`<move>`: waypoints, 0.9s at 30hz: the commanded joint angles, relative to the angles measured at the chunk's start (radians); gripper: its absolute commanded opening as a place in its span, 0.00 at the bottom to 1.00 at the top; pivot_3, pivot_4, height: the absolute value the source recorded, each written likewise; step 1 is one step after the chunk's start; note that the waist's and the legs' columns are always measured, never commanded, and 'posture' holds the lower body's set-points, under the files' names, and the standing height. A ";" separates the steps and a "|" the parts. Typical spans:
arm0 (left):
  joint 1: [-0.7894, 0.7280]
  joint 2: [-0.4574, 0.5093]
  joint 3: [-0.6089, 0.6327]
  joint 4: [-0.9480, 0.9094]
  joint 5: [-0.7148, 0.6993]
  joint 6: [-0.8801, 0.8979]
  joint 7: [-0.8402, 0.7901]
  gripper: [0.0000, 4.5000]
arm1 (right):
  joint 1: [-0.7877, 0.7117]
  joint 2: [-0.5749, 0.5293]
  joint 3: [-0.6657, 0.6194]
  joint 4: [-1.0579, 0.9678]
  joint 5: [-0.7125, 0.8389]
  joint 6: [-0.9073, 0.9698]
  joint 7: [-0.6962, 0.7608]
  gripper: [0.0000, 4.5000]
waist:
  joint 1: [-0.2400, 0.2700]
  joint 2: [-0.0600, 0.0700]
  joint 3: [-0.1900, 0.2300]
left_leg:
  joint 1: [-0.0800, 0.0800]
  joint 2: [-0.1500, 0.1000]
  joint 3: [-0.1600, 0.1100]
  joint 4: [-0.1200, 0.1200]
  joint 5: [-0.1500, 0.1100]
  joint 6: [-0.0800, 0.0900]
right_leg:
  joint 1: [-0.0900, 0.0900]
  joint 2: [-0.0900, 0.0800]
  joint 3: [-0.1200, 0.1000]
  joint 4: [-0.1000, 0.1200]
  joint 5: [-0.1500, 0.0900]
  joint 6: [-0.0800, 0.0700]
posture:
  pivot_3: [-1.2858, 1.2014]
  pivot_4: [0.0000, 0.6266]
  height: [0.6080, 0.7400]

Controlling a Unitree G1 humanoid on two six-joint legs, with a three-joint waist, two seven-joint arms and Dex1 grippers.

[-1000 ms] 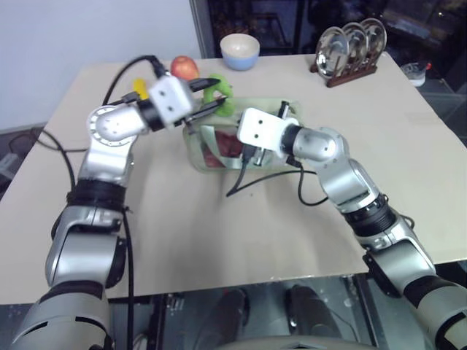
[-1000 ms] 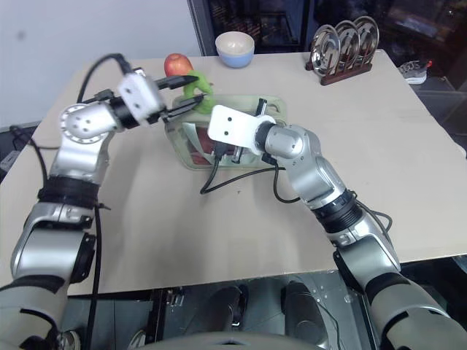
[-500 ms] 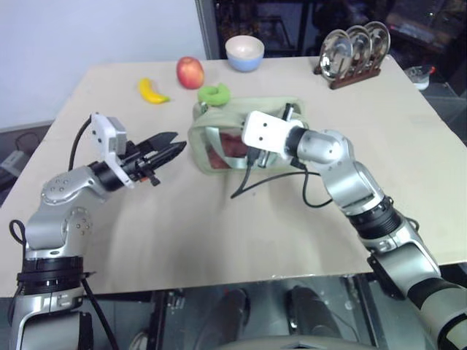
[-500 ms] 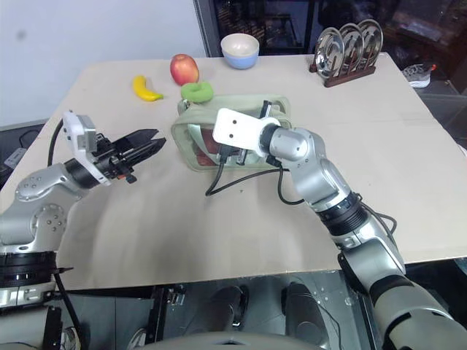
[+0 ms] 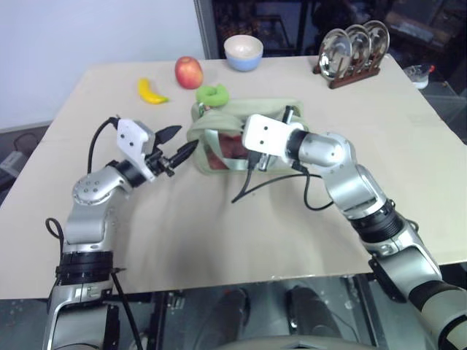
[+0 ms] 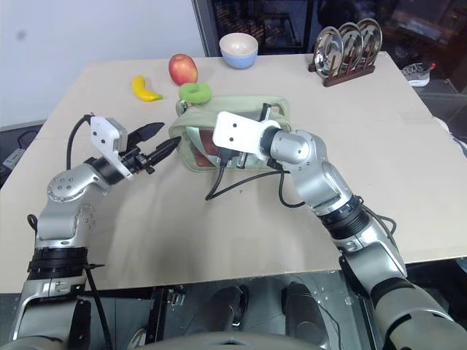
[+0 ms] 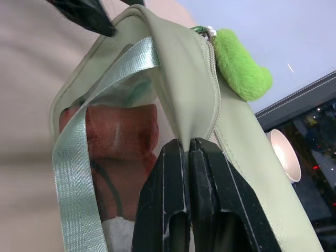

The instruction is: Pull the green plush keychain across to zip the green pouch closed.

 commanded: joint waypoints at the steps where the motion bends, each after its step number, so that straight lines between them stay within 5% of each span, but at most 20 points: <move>1: -0.028 -0.023 -0.020 0.010 0.021 -0.006 0.011 0.55 | -0.002 -0.003 0.001 -0.047 0.003 -0.004 0.006 0.00 | 0.002 0.000 0.000 | 0.000 0.000 0.000 0.000 0.000 0.000 | 0.000 0.000 0.000 0.000 0.000 0.000 | 0.52 0.24 1.00; 3: -0.034 -0.034 -0.024 0.013 0.019 0.006 0.012 0.48 | -0.001 -0.006 0.000 -0.052 0.003 -0.003 0.006 0.00 | 0.003 0.000 0.000 | 0.000 0.000 0.000 0.000 0.000 0.000 | 0.000 0.000 0.000 -0.001 0.000 0.000 | 0.52 0.24 1.00; 6: -0.031 -0.038 -0.019 0.013 0.022 0.005 0.010 0.23 | 0.002 -0.003 -0.021 -0.066 0.034 0.051 0.028 0.00 | 0.001 0.000 0.000 | -0.001 -0.001 0.000 0.000 0.000 0.000 | 0.000 -0.001 0.000 -0.001 0.000 0.000 | 0.52 0.24 1.00; 9: -0.029 -0.044 -0.014 0.007 0.024 -0.004 0.013 0.00 | -0.002 -0.001 -0.047 -0.092 0.067 0.091 0.039 0.21 | 0.002 0.000 0.000 | -0.001 0.000 -0.001 0.000 0.000 0.000 | 0.000 0.000 0.000 0.000 0.000 0.000 | 0.52 0.24 1.00; 12: -0.023 -0.046 -0.024 -0.007 0.042 -0.021 0.014 0.00 | -0.006 -0.029 -0.057 -0.142 0.070 0.080 0.036 0.54 | 0.004 0.000 0.000 | -0.001 -0.001 -0.001 0.000 0.000 0.000 | 0.000 -0.001 -0.001 -0.001 0.000 0.000 | 0.52 0.24 1.00; 18: -0.014 -0.058 -0.024 -0.025 0.058 -0.030 0.032 0.00 | -0.108 -0.057 -0.104 -0.206 0.143 0.100 0.083 0.54 | 0.003 0.000 0.000 | -0.001 -0.001 -0.001 0.000 0.000 0.001 | 0.000 -0.001 -0.001 -0.001 0.000 0.000 | 0.52 0.24 1.00; 27: -0.009 -0.067 -0.024 -0.037 0.073 -0.044 0.046 0.00 | -0.303 -0.004 0.024 0.195 -0.013 -0.222 -0.056 0.54 | 0.004 0.000 0.000 | -0.001 -0.001 0.000 0.000 0.000 0.000 | 0.000 -0.001 -0.001 -0.001 0.000 0.000 | 0.52 0.24 1.00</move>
